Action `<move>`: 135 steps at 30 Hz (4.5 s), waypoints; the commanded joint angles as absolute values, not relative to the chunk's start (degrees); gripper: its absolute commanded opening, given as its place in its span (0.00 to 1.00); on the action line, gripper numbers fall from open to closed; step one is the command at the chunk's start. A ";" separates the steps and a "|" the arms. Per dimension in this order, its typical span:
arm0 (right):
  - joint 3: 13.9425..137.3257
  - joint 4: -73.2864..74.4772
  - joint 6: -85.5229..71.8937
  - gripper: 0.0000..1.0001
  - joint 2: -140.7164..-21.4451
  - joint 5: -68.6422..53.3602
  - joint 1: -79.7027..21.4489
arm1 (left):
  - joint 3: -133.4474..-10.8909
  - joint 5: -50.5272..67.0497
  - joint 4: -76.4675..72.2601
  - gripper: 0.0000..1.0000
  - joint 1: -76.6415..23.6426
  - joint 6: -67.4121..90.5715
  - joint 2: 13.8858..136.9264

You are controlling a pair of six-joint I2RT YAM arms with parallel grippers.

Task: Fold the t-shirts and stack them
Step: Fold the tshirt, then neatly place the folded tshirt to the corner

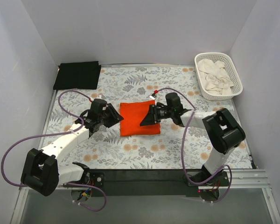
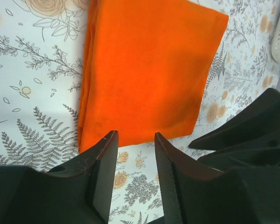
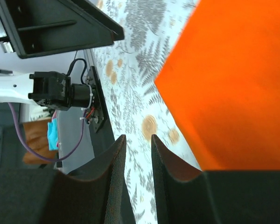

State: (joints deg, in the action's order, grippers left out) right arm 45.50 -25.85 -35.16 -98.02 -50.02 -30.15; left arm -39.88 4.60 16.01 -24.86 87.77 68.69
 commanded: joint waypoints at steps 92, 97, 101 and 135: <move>85.52 22.76 5.10 0.44 -119.27 16.60 -63.72 | -34.37 -0.09 28.65 0.95 -14.50 85.69 65.74; 85.43 22.50 5.89 0.13 -118.30 17.76 -63.20 | -34.45 1.65 27.86 0.95 -14.41 85.96 67.06; 84.12 19.88 4.57 0.01 -113.57 15.74 -61.01 | -35.68 2.46 27.42 0.95 -14.41 86.13 68.11; 71.19 3.52 -6.42 0.01 -101.95 1.06 -52.12 | -43.68 23.57 -10.90 0.95 -16.60 105.82 101.86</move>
State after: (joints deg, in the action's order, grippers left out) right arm 71.00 6.39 -5.45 -103.33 2.22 -52.38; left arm -43.35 26.50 -10.72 -15.11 106.56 99.07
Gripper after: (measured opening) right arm 0.013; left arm 0.967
